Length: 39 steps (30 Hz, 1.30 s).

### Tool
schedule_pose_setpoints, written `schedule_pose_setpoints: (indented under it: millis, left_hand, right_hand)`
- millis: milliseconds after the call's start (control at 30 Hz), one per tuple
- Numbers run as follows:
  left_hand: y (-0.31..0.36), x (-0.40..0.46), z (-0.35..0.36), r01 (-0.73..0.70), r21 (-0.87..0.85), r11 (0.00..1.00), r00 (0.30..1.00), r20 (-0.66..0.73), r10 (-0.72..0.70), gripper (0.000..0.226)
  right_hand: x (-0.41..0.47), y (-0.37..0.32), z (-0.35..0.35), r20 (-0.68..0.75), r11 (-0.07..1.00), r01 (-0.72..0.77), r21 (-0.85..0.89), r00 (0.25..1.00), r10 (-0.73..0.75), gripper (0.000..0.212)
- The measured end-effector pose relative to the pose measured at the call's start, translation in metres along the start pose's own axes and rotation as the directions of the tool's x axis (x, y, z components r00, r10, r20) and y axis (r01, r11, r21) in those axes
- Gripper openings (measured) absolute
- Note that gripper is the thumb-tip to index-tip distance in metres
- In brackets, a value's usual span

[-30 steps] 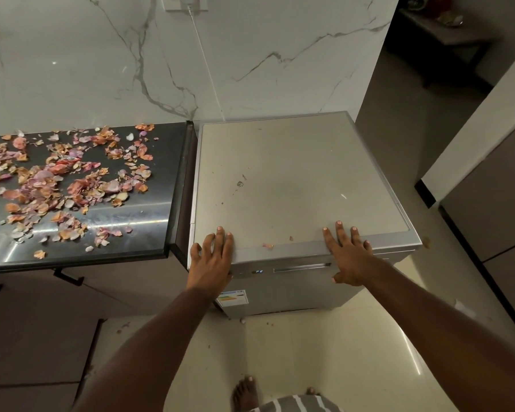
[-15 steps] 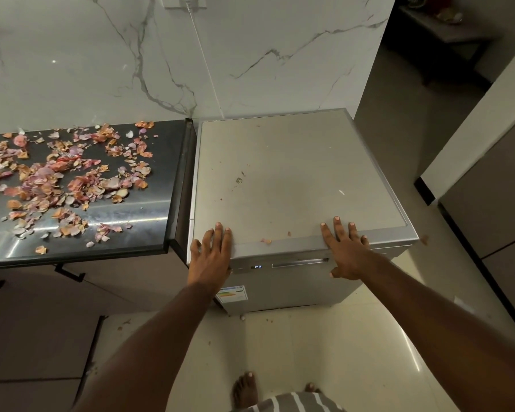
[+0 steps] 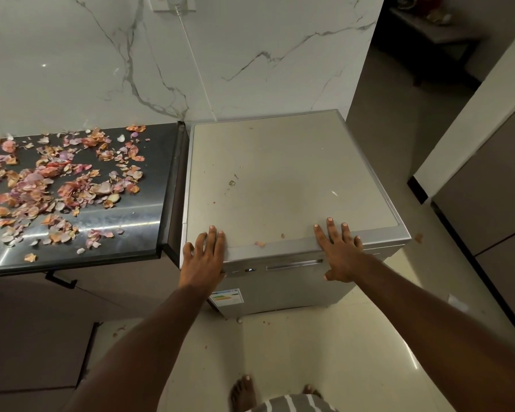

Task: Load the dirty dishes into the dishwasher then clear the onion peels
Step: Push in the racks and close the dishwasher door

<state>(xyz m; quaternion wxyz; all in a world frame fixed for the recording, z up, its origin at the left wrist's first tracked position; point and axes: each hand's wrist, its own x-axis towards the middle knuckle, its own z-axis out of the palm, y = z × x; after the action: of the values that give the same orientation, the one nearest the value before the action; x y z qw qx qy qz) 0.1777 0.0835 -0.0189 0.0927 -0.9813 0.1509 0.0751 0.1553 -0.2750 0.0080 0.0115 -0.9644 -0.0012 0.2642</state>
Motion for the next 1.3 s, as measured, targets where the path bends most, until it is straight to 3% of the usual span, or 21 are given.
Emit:
schedule_pose_setpoints:
  millis: [133, 233, 333, 400, 567, 700, 1000, 1300]
  left_hand:
    - [0.017, 0.006, -0.014, 0.049, -0.040, 0.998, 0.997, 0.061, -0.047, 0.130]
    - [0.041, 0.011, -0.029, 0.104, -0.046, 0.993, 0.990, 0.103, -0.099, 0.148]
    - [0.052, 0.013, -0.030, 0.092, -0.026, 0.995, 0.981, 0.174, -0.086, 0.160]
    - [0.055, 0.014, -0.029, 0.108, -0.021, 0.994, 0.972, 0.213, -0.101, 0.164]
    - [0.056, 0.016, -0.038, 0.175, -0.084, 0.981, 0.937, 0.321, -0.139, 0.169]
    - [0.059, 0.016, -0.047, 0.216, -0.093, 0.972, 0.906, 0.389, -0.165, 0.171]
    - [0.060, 0.014, -0.051, 0.227, -0.112, 0.968, 0.898, 0.408, -0.163, 0.171]
    - [0.062, 0.016, -0.057, 0.235, -0.117, 0.965, 0.877, 0.453, -0.159, 0.172]
  right_hand:
    - [-0.002, -0.001, 0.006, -0.046, 1.000, 0.003, 0.022, 0.999, -0.002, 0.136]
    - [-0.003, 0.000, 0.020, -0.166, 1.000, -0.003, 0.017, 0.986, 0.005, 0.130]
    - [-0.009, 0.016, 0.033, -0.334, 0.997, 0.070, -0.036, 0.939, -0.078, 0.114]
    - [-0.014, 0.042, 0.034, -0.369, 0.989, 0.120, -0.083, 0.918, -0.143, 0.107]
    - [-0.018, 0.120, 0.035, -0.474, 0.999, -0.001, -0.048, 0.880, -0.022, 0.111]
    - [-0.013, 0.150, 0.038, -0.470, 0.995, -0.045, -0.093, 0.883, -0.003, 0.121]
    - [-0.003, 0.145, 0.053, -0.490, 0.986, -0.104, -0.132, 0.871, 0.027, 0.112]
    - [0.008, 0.152, 0.069, -0.599, 0.999, -0.034, -0.030, 0.801, 0.009, 0.099]
